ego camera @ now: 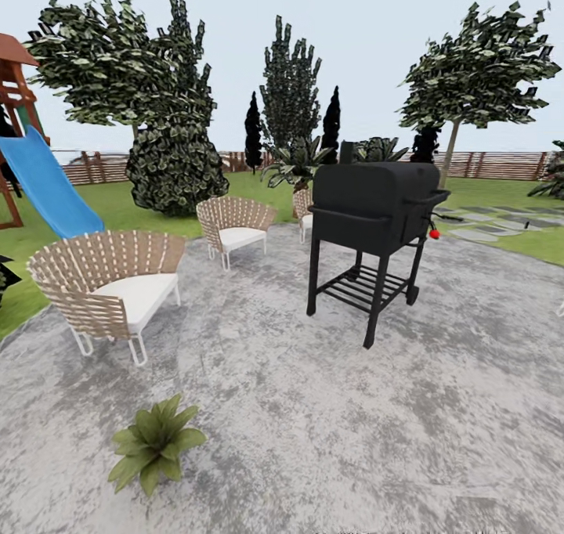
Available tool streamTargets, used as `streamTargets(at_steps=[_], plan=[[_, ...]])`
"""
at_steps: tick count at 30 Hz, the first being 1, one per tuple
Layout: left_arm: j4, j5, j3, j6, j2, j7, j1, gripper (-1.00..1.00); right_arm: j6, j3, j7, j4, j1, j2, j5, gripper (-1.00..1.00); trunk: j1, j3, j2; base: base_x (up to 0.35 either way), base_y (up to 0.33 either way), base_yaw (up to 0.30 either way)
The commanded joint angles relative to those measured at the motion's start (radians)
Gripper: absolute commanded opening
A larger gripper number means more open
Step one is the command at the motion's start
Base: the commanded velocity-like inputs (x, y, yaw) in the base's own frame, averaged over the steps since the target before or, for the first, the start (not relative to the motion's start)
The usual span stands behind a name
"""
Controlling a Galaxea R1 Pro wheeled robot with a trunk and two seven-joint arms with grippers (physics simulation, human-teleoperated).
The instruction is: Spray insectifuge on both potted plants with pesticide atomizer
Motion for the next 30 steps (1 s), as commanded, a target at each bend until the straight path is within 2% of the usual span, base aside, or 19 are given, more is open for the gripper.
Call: streamTargets(at_steps=[1,30], plan=[[0.0,0.0,-0.001,-0.003,0.0,-0.001,0.0,1.0,-0.003,-0.001,0.0,0.001,-0.001,0.0,0.0,1.0,0.0,-0.001,-0.001,0.0,0.0,-0.3],[0.0,0.0,-0.001,-0.003,0.0,-0.001,0.0,1.0,-0.003,-0.001,0.0,0.001,-0.001,0.0,0.0,1.0,0.0,-0.001,-0.001,0.0,0.0,-0.3]])
